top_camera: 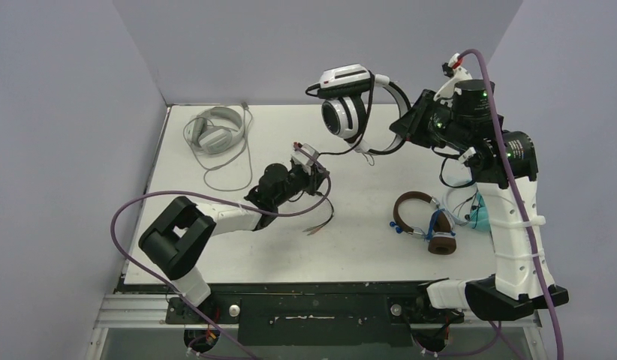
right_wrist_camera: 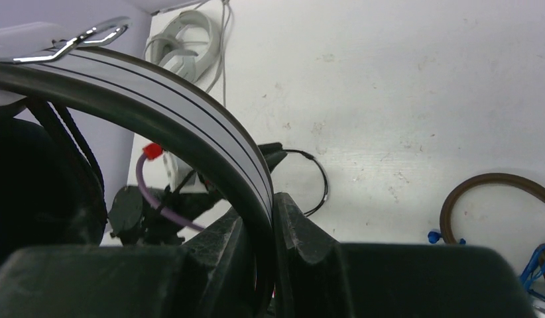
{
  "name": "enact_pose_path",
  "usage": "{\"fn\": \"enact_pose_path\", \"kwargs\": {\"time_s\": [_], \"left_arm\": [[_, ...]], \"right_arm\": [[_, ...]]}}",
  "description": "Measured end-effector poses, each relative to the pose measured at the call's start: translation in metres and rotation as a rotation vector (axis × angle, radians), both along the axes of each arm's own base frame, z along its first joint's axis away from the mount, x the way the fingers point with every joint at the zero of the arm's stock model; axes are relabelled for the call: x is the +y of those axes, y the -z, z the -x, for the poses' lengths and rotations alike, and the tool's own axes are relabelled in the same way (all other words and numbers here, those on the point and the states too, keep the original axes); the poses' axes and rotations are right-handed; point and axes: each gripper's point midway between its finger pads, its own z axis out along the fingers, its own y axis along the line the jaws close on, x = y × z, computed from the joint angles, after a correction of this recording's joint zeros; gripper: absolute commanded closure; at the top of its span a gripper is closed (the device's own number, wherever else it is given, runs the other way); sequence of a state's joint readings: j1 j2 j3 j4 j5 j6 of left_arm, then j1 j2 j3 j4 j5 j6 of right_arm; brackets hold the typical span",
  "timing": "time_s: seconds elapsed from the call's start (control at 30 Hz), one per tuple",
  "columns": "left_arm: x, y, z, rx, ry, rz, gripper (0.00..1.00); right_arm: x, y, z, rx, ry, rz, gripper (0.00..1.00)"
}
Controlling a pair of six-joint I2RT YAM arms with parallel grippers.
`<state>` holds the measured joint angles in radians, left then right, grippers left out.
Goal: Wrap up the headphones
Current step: Wrap the headphones cable around the headphones.
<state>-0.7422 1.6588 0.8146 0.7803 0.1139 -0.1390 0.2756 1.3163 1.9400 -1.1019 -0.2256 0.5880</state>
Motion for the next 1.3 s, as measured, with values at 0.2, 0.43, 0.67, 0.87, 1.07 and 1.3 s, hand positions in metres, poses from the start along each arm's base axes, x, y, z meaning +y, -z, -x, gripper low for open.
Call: {"fn": "enact_pose_path", "kwargs": {"time_s": [0.2, 0.43, 0.67, 0.87, 1.07, 1.3], "left_arm": [[0.026, 0.022, -0.025, 0.082, -0.034, 0.063, 0.99], [0.034, 0.017, -0.032, 0.107, 0.011, 0.141, 1.00], [0.032, 0.007, -0.023, 0.133, 0.113, 0.193, 1.00], [0.018, -0.015, -0.011, 0.147, 0.242, 0.239, 1.00], [0.017, -0.030, -0.011, 0.183, 0.306, 0.256, 1.00], [0.014, -0.025, -0.017, 0.260, 0.303, 0.182, 1.00]], "right_arm": [[0.014, 0.017, 0.019, 0.019, -0.146, 0.011, 1.00], [0.022, 0.065, 0.056, 0.074, -0.316, 0.045, 1.00], [0.042, 0.100, 0.090, 0.065, -0.500, 0.021, 1.00], [0.066, 0.143, 0.116, 0.109, -0.679, 0.041, 1.00], [0.081, 0.194, 0.139, 0.177, -0.787, 0.151, 1.00], [0.082, 0.243, 0.131, 0.241, -0.714, 0.428, 1.00]]}}
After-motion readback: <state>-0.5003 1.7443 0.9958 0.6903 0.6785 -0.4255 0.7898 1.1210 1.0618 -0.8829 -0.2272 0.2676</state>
